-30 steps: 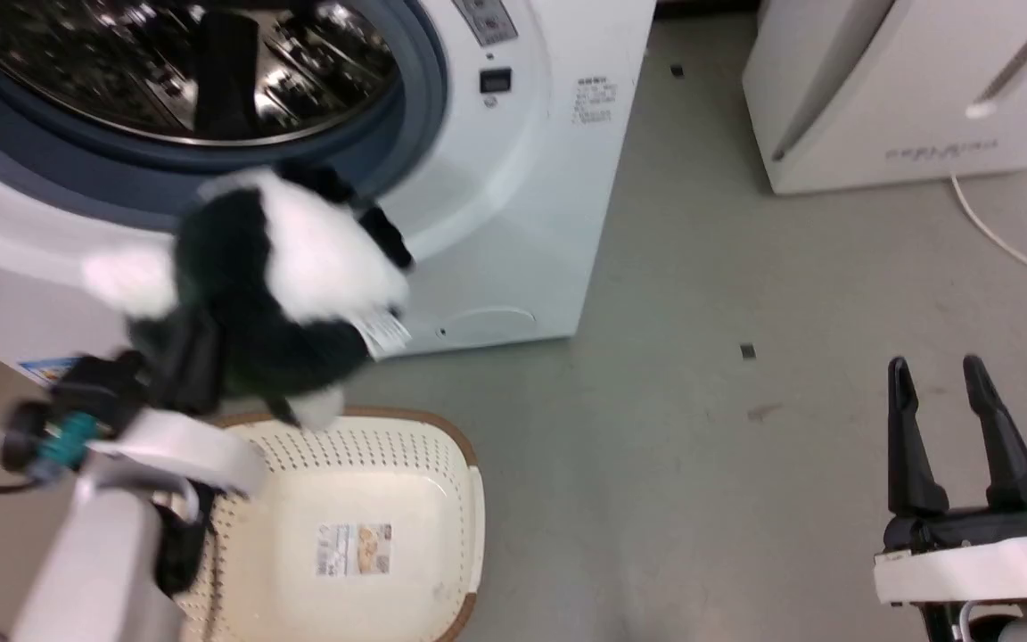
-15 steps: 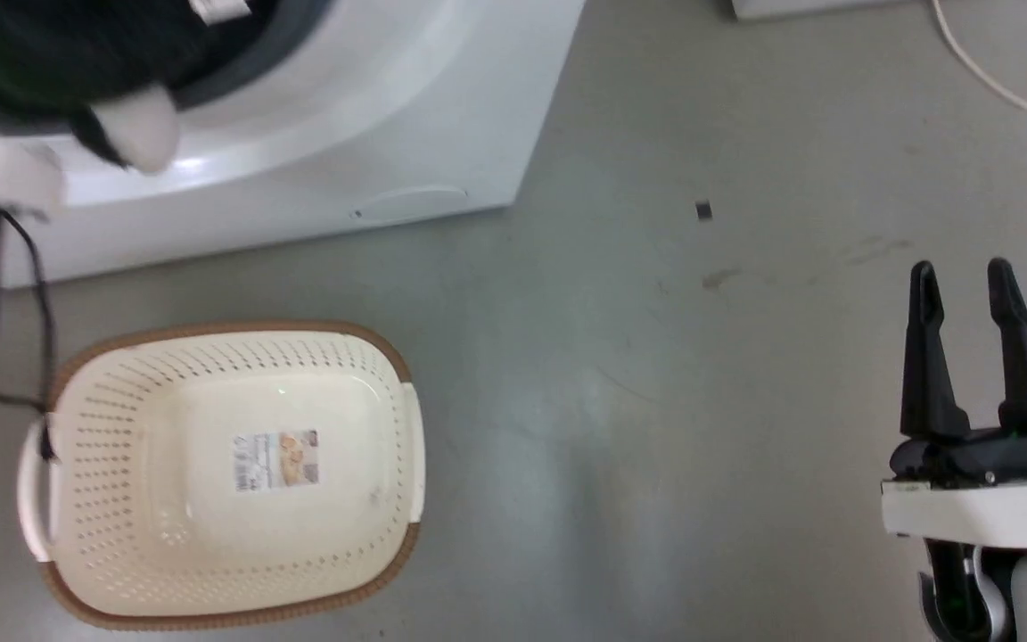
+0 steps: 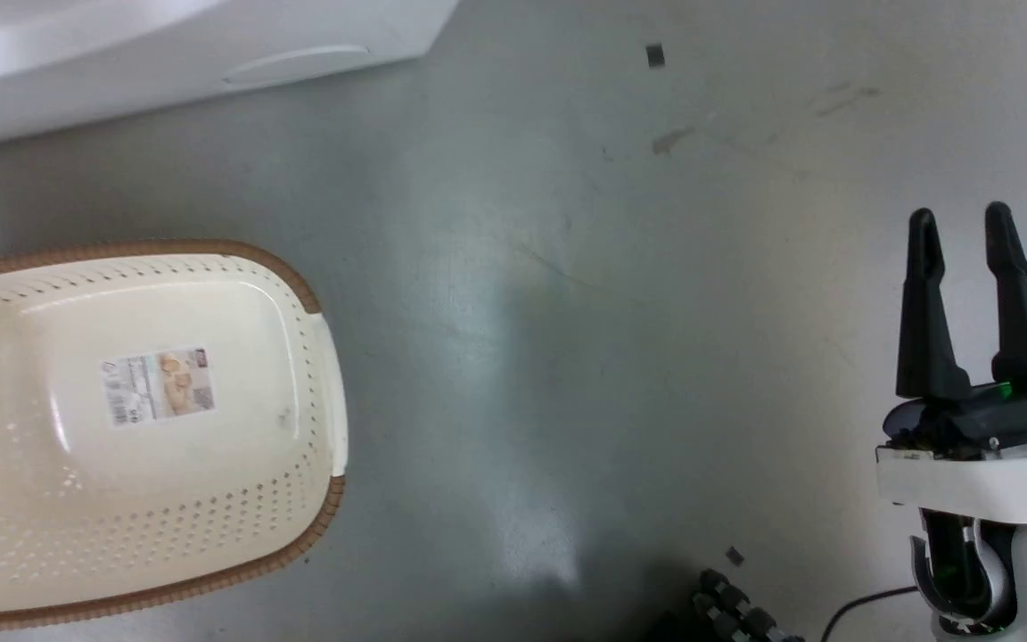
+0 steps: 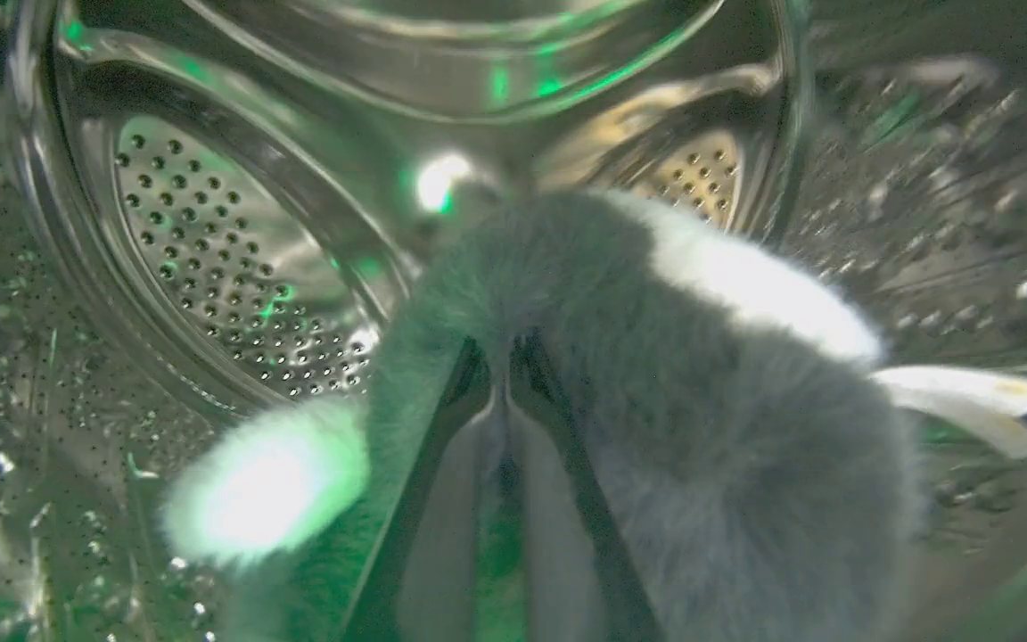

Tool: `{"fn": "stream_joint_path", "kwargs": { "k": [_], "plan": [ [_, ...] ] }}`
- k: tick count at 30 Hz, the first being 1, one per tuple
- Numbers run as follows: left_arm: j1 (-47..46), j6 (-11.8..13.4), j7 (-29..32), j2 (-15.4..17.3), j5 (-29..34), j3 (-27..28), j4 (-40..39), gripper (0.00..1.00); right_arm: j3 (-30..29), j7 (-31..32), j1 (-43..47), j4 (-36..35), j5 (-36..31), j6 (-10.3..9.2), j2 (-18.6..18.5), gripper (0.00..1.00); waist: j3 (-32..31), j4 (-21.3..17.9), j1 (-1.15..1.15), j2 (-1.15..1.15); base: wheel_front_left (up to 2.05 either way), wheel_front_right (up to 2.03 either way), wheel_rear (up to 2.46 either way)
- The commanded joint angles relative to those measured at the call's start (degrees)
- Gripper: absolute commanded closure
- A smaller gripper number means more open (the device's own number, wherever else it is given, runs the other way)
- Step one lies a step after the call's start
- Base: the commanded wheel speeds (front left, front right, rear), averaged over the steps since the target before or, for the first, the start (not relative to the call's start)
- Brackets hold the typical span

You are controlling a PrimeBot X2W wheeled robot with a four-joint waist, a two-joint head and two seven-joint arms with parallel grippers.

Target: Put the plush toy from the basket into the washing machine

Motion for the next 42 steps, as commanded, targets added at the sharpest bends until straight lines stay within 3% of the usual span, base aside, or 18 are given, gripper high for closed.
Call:
{"fn": "stream_joint_path", "kwargs": {
  "k": [1,7,15,21,22,23,24,37,39,42],
  "plan": [
    [-3.72,-0.19,-0.39,1.54,2.58,-1.80,1.79,1.00,0.60,-0.26,-1.32,-0.48,0.87,-0.04,-0.03,0.00,3.47,-2.03,-0.01,0.00,0.00,0.00,0.00],
    [-8.85,-1.22,3.11,3.18,6.05,-7.82,10.77,1.00,1.94,-0.26,-1.69,-1.39,1.44,-0.04,-0.03,0.00,5.92,-2.88,-0.01,0.00,0.00,0.00,0.00],
    [-10.19,-1.68,7.10,3.51,4.13,-11.04,18.67,1.00,2.33,-0.26,-1.71,-1.78,-0.40,-0.04,-0.03,0.00,6.62,-2.79,-0.01,0.00,0.00,0.00,0.00],
    [-9.60,-1.76,4.33,3.14,1.57,-14.19,20.75,1.00,0.27,-0.26,-1.96,-1.67,-0.83,-0.04,-0.03,0.00,5.10,-1.69,-0.01,0.00,0.00,0.00,0.00],
    [-9.21,-1.76,3.42,2.93,1.13,-14.72,21.06,0.84,-0.01,-0.26,-2.11,-1.56,-1.01,-0.04,-0.03,0.00,4.49,-1.40,-0.01,0.00,0.00,0.00,0.00],
    [-8.78,-1.76,2.48,2.73,0.80,-15.19,21.43,0.18,-0.28,-0.26,-2.21,-1.44,-1.20,-0.04,-0.03,0.00,3.77,-1.03,-0.01,0.00,0.00,0.00,0.00],
    [-8.33,-1.76,1.50,2.47,0.42,-15.44,21.90,0.00,-0.54,-0.26,-2.26,-1.30,-1.42,-0.04,-0.03,0.00,2.96,-0.66,-0.01,0.00,0.00,0.00,0.00],
    [6.01,-1.77,-11.12,-5.51,-6.06,-17.97,27.36,0.00,-2.84,-0.26,0.22,3.05,-7.54,-0.04,-0.03,0.00,-15.06,6.89,-0.01,0.00,0.00,0.00,0.00],
    [13.12,-0.92,-12.33,-8.82,-8.21,-16.30,24.44,0.00,-3.85,-0.26,2.23,3.97,-9.23,-0.04,-0.03,0.00,-21.23,9.62,-0.01,0.00,0.00,0.00,0.00],
    [20.30,0.80,-12.40,-10.71,-9.04,-13.52,16.82,0.00,-4.45,-0.26,3.95,4.52,-10.30,-0.04,-0.03,0.00,-25.10,11.36,-0.01,0.00,0.00,0.00,0.00]
  ]
}}
